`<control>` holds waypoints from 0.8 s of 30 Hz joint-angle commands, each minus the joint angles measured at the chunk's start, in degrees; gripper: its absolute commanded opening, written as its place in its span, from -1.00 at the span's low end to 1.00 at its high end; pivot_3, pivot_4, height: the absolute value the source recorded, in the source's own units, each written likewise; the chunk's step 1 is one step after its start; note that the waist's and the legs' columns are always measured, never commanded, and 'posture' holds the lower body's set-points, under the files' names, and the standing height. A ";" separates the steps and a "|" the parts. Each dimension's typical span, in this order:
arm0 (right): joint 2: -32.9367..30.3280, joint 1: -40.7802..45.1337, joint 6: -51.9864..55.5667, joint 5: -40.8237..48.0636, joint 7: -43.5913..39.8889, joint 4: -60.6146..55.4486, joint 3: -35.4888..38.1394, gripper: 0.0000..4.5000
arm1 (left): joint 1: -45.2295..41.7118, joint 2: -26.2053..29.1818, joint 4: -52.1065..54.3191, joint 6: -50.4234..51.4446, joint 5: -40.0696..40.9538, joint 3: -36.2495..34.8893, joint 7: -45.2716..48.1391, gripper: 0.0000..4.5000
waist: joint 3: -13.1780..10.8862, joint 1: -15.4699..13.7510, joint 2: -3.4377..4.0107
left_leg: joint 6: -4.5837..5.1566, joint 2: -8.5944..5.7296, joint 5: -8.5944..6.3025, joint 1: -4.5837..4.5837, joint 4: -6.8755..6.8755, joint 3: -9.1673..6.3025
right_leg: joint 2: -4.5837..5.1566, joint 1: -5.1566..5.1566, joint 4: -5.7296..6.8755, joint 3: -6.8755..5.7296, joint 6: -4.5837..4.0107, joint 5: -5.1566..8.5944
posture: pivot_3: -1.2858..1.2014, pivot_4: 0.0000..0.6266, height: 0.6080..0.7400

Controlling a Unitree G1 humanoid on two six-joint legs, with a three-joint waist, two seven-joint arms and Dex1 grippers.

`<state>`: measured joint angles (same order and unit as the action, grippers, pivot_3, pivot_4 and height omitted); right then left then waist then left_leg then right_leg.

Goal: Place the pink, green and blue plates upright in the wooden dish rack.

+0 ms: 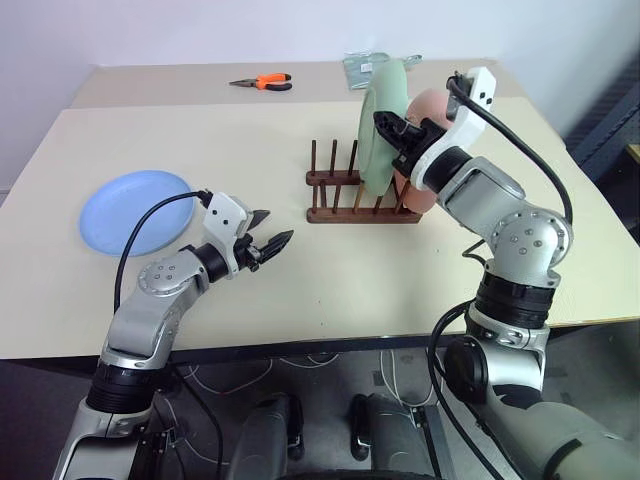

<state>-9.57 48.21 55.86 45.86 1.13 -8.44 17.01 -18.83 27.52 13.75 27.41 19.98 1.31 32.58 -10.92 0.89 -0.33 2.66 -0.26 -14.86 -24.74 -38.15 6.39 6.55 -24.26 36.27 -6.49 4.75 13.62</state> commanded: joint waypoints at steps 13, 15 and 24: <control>-23.97 -2.83 -46.22 -40.58 -20.70 -3.81 -23.22 0.72 | -17.12 -9.20 -8.10 11.51 -8.49 -30.46 -49.85 1.00 | -0.04 0.10 -0.15 | 0.00 0.05 0.01 0.00 -0.05 -0.02 | 0.08 0.00 -0.01 0.02 0.03 0.00 | 0.03 -0.52 1.00; -23.94 -3.23 -47.83 -39.47 -25.00 -5.29 -24.12 0.99 | -17.84 -9.70 -7.07 15.44 -10.53 -34.18 -56.09 1.00 | -0.03 0.05 -0.17 | 0.00 0.05 0.01 0.00 -0.04 -0.02 | 0.10 0.04 -0.06 0.01 0.04 0.00 | 0.03 -0.52 1.00; -19.31 -9.31 -46.12 -37.41 -35.12 -11.10 -30.18 0.99 | -20.94 -15.20 -8.16 34.10 -3.51 -45.98 -59.96 1.00 | 0.01 -1.47 -0.43 | 0.00 -0.01 0.01 0.02 -0.23 -0.22 | 0.13 0.32 -0.10 -0.21 0.06 0.00 | 0.03 -0.52 1.00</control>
<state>-29.29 38.58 9.95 8.61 -33.55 -17.35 -14.11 -38.60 12.70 5.43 59.01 14.17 -42.97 -27.89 -10.92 -0.58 -0.76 2.67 -0.27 -14.86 -24.70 -38.37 6.16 6.68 -23.93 36.17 -6.71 4.82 13.61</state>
